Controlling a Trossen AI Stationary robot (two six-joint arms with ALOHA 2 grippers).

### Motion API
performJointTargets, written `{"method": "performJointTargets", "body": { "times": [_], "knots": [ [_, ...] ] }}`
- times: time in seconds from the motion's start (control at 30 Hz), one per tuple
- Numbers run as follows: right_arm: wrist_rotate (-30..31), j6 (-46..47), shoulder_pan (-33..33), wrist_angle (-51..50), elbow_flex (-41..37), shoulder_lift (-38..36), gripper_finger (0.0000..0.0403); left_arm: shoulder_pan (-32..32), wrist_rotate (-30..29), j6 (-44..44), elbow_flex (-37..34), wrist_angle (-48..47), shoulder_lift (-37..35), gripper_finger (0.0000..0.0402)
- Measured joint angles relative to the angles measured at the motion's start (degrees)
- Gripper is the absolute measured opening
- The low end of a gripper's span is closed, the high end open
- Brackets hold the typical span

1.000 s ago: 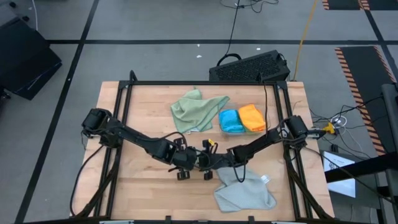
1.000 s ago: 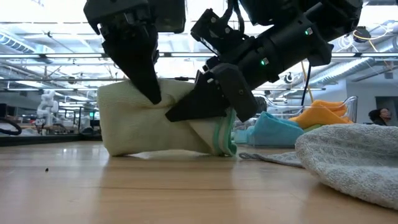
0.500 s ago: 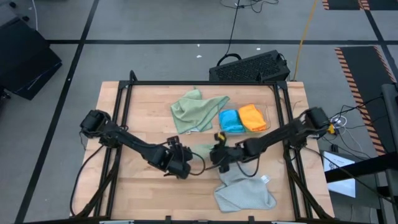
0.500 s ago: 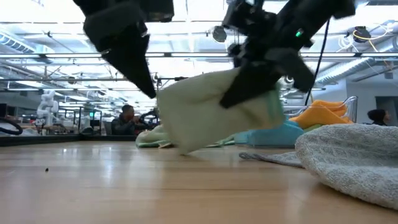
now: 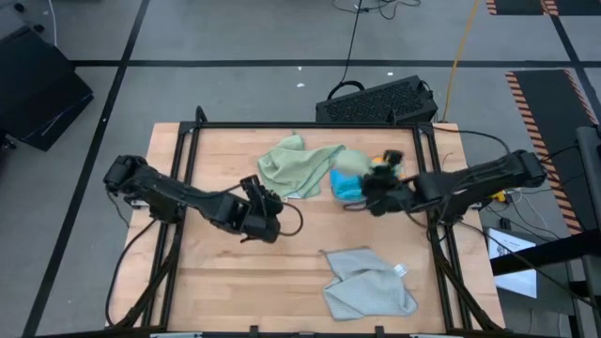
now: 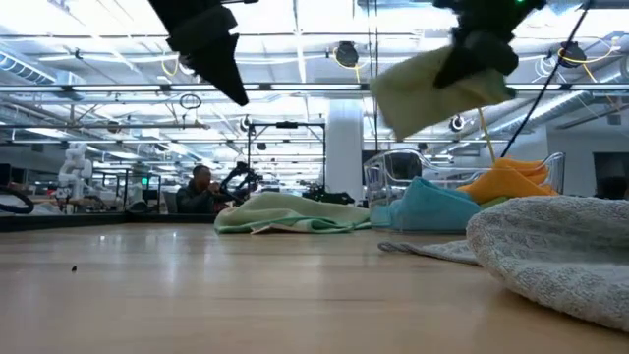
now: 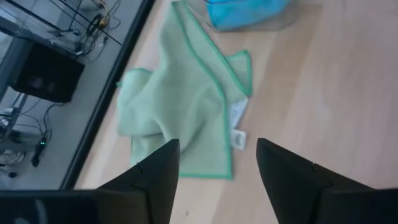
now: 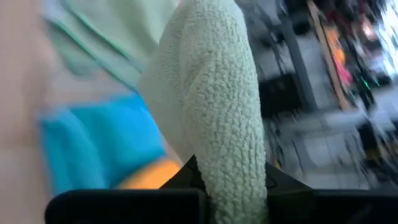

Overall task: Fold microfiber towels
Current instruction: Put the folded light green microfiber cloth into the transparent bin

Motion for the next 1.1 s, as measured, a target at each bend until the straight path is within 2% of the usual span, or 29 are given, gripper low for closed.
{"method": "performJointTargets", "body": {
  "times": [0.1, 0.17, 0.3, 0.43, 0.53, 0.63, 0.7, 0.87, 0.97, 1.1],
  "knots": [
    [2.8, 4.4, -2.7, -8.2, 0.0, -2.3, 0.0021, 1.9, -0.1, 2.2, 0.0, 2.6, 0.0, 0.0206],
    [3.3, 6.4, -4.6, -9.1, 0.0, -2.5, 0.0021, 3.2, 0.0, 4.9, 0.0, 6.1, 0.1, 0.0201],
    [0.6, 7.0, -7.1, -5.4, -0.3, -1.0, 0.0021, 6.1, 0.3, 14.0, 0.0, 17.9, 0.5, 0.0196],
    [-0.3, 5.0, -7.3, -0.5, -1.5, -1.0, 0.0021, 8.7, 1.3, 26.8, 0.0, 31.7, 0.4, 0.0205],
    [-0.9, 7.2, -7.4, -0.1, -1.5, -1.2, 0.0022, 10.9, 7.3, 36.5, 0.0, 40.7, 0.5, 0.0223],
    [-2.3, 9.9, -7.4, 0.3, -1.6, -1.2, 0.0022, 13.7, 16.9, 42.3, 0.0, 48.4, 0.9, 0.0249],
    [-2.3, 10.3, -7.4, 1.2, -1.6, -0.8, 0.0022, 15.2, 19.9, 45.2, 0.1, 51.4, 2.0, 0.0266],
    [-5.9, 10.0, -8.4, 7.6, -1.6, 1.6, 0.0022, 18.3, 20.8, 47.5, 0.0, 54.8, 6.1, 0.0285],
    [-6.6, 10.4, -9.3, 8.8, -1.6, 4.3, 0.0022, 19.9, 18.0, 45.2, 0.0, 55.2, 7.9, 0.0280],
    [-6.1, 14.0, -11.6, 7.2, -1.6, 8.2, 0.0022, 21.5, 14.6, 40.0, 0.0, 50.1, 8.3, 0.0260]
  ]
}}
